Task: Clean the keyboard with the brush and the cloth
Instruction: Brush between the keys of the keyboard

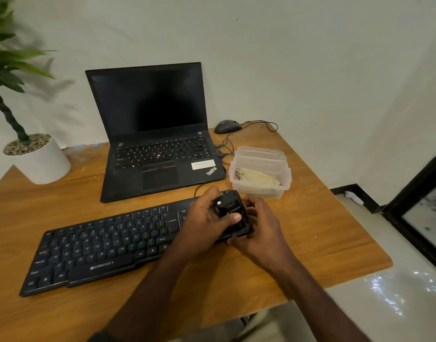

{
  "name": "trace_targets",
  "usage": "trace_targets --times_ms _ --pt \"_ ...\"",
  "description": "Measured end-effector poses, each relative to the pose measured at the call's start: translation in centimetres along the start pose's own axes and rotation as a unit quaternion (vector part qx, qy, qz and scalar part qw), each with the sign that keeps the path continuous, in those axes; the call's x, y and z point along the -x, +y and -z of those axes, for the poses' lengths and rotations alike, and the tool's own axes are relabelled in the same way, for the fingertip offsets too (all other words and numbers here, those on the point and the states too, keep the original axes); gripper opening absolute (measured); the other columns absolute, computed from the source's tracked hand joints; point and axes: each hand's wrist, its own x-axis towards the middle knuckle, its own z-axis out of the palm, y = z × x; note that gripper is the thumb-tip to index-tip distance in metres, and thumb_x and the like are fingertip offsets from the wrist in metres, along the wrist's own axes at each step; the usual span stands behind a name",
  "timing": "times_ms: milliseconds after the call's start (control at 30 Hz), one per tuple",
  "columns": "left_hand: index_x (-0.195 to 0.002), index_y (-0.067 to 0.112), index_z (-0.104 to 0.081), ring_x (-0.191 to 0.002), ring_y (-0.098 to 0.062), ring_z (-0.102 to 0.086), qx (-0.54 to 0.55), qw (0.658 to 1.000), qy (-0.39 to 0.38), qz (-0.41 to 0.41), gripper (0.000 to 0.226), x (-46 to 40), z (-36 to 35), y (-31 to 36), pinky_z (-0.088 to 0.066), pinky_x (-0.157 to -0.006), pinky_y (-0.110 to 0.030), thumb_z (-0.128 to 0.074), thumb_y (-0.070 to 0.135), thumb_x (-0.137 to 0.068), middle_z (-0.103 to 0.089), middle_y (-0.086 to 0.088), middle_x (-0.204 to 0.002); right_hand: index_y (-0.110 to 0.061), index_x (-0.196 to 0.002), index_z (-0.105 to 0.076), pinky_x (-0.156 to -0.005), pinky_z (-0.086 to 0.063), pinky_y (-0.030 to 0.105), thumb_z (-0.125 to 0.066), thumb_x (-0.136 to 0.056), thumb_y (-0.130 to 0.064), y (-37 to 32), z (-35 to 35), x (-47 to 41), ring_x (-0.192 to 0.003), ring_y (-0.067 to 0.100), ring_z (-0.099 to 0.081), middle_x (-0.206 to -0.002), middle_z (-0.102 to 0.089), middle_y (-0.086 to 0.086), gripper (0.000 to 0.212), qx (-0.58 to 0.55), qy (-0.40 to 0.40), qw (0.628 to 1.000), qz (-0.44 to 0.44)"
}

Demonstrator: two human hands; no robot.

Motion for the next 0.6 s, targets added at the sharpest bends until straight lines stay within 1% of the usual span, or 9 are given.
trace_targets --times_ms 67,100,167,233,300,400,500,533,600 --pt "-0.086 0.021 -0.05 -0.071 -0.001 -0.063 -0.037 0.999 0.028 -0.017 0.032 -0.2 -0.6 0.0 -0.052 -0.06 -0.019 -0.078 0.006 -0.082 -0.06 0.011 -0.077 -0.035 -0.135 -0.043 -0.092 -0.057 0.032 -0.095 -0.059 -0.026 0.0 0.0 0.0 -0.118 0.003 -0.057 -0.128 -0.055 -0.016 0.093 0.0 -0.002 1.0 0.0" --pt "-0.086 0.02 -0.049 -0.071 -0.001 -0.064 -0.055 0.997 0.047 -0.029 0.032 -0.2 -0.8 -0.1 -0.051 -0.059 -0.017 -0.078 0.006 -0.082 -0.061 0.01 -0.077 -0.034 -0.134 -0.044 -0.092 -0.057 0.03 -0.095 -0.06 -0.023 0.0 0.0 0.0 -0.116 0.001 -0.058 -0.126 -0.057 -0.017 0.091 0.001 -0.002 1.0 0.0" --pt "-0.09 0.014 -0.051 -0.076 -0.007 -0.068 -0.04 0.995 0.086 -0.035 0.028 0.1 -0.5 -0.3 -0.056 -0.06 -0.023 -0.077 0.006 -0.083 -0.064 0.006 -0.081 -0.032 -0.132 -0.046 -0.092 -0.057 0.027 -0.094 -0.062 -0.017 -0.1 0.0 0.2 -0.113 -0.002 -0.061 -0.122 -0.061 -0.017 0.086 0.002 -0.001 1.0 0.003" --pt "-0.095 0.007 -0.052 -0.083 -0.013 -0.072 0.004 0.991 0.13 -0.021 0.026 0.6 0.5 -0.4 -0.061 -0.063 -0.032 -0.074 0.003 -0.084 -0.066 0.002 -0.091 -0.03 -0.129 -0.048 -0.093 -0.054 0.021 -0.093 -0.064 -0.015 -0.2 0.0 0.4 -0.112 -0.006 -0.059 -0.12 -0.061 -0.017 0.08 0.013 -0.001 1.0 0.011" --pt "-0.099 0.007 -0.052 -0.084 -0.016 -0.074 0.025 0.981 0.191 -0.013 0.024 1.1 2.2 -0.2 -0.061 -0.06 -0.031 -0.072 0.003 -0.086 -0.066 -0.003 -0.1 -0.029 -0.129 -0.05 -0.096 -0.051 0.019 -0.092 -0.066 -0.024 -0.3 -0.2 0.6 -0.114 -0.006 -0.056 -0.123 -0.058 -0.018 0.075 0.047 0.001 0.998 0.037" --pt "-0.111 0.012 -0.056 -0.088 -0.019 -0.074 0.022 0.966 0.257 0.0 0.031 1.1 5.2 -0.7 -0.06 -0.061 -0.025 -0.071 0.002 -0.086 -0.066 -0.002 -0.11 -0.026 -0.132 -0.053 -0.103 -0.043 0.023 -0.085 -0.072 -0.045 -0.2 -0.8 0.7 -0.123 0.001 -0.046 -0.135 -0.05 -0.013 0.071 0.148 -0.019 0.984 0.096" --pt "-0.133 0.03 -0.053 -0.099 -0.011 -0.071 -0.027 0.971 0.237 -0.003 0.057 0.5 6.7 -1.4 -0.061 -0.071 -0.025 -0.073 0.004 -0.086 -0.061 0.008 -0.121 -0.025 -0.141 -0.049 -0.111 -0.035 0.026 -0.073 -0.082 -0.056 -0.1 -1.5 0.7 -0.139 0.01 -0.033 -0.153 -0.036 -0.007 0.071 0.222 -0.04 0.968 0.111" --pt "-0.139 0.033 -0.051 -0.101 -0.006 -0.069 -0.047 0.975 0.217 -0.007 0.064 0.4 6.8 -1.6 -0.06 -0.073 -0.021 -0.073 0.005 -0.085 -0.059 0.011 -0.121 -0.023 -0.142 -0.048 -0.112 -0.034 0.028 -0.069 -0.086 -0.055 -0.1 -1.7 0.8 -0.142 0.013 -0.031 -0.156 -0.033 -0.004 0.068 0.24 -0.041 0.963 0.119" --pt "-0.141 0.03 -0.052 -0.098 -0.001 -0.068 -0.085 0.978 0.189 -0.019 0.066 0.3 6.9 -1.7 -0.058 -0.073 -0.015 -0.077 0.009 -0.083 -0.061 0.01 -0.119 -0.02 -0.14 -0.05 -0.112 -0.033 0.029 -0.064 -0.091 -0.052 -0.2 -2.0 1.1 -0.145 0.018 -0.03 -0.158 -0.033 0.002 0.061 0.263 -0.04 0.953 0.141"
